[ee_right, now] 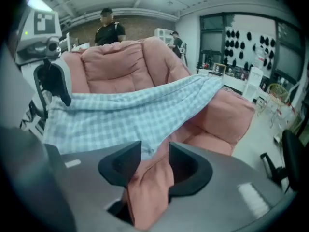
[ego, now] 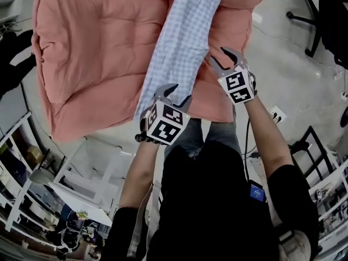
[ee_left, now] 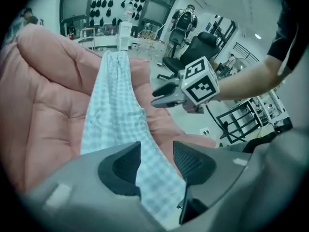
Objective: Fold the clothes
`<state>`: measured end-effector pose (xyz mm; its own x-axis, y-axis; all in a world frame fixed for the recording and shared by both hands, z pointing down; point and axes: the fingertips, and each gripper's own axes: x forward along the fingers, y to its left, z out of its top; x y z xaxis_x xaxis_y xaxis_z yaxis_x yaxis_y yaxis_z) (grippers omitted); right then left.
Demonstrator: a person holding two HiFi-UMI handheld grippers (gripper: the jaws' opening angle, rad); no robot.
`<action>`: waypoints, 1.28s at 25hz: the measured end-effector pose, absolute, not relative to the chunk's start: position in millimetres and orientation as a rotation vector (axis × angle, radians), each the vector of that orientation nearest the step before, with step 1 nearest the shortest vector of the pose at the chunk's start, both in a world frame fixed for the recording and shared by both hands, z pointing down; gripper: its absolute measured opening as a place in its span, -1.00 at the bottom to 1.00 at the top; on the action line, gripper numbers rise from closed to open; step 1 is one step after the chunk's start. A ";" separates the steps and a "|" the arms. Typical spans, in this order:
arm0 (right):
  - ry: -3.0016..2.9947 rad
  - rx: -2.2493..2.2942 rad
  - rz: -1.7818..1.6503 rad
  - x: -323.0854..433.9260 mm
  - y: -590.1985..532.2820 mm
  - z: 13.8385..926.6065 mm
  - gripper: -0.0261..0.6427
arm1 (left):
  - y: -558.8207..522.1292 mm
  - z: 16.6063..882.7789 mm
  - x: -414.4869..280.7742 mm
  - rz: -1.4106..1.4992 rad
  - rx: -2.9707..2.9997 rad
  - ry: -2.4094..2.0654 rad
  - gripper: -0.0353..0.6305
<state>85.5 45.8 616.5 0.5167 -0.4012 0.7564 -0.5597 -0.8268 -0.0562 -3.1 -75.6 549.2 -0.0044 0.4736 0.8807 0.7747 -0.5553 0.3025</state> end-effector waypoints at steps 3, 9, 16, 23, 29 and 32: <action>-0.726 2.769 1.325 86.9 47.9 606.4 -0.38 | -91.3 536.7 39.7 -1.493 -2.065 -1.207 -0.24; -0.630 2.954 1.498 68.8 28.4 617.6 -0.29 | -131.3 562.9 106.8 -1.479 -2.008 -1.070 0.12; -0.620 3.027 1.652 44.7 8.7 647.2 -0.14 | -144.2 624.0 107.7 -1.688 -1.859 -1.140 0.20; -0.721 3.233 2.035 44.1 -16.3 676.6 0.08 | -151.2 639.2 93.2 -1.851 -1.807 -1.278 -0.60; -1.011 3.189 2.443 43.1 -54.2 691.1 0.15 | -148.3 638.5 89.9 -1.867 -1.844 -1.355 -0.63; -1.188 3.139 2.464 43.6 -65.0 685.3 0.11 | -148.4 639.7 89.2 -1.872 -1.850 -1.371 -0.62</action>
<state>43.6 -65.0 685.3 0.3430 -0.8323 0.4354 0.1774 -0.3978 -0.9002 89.2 -148.4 639.7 -0.2134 0.4621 0.8608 0.6811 -0.5613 0.4702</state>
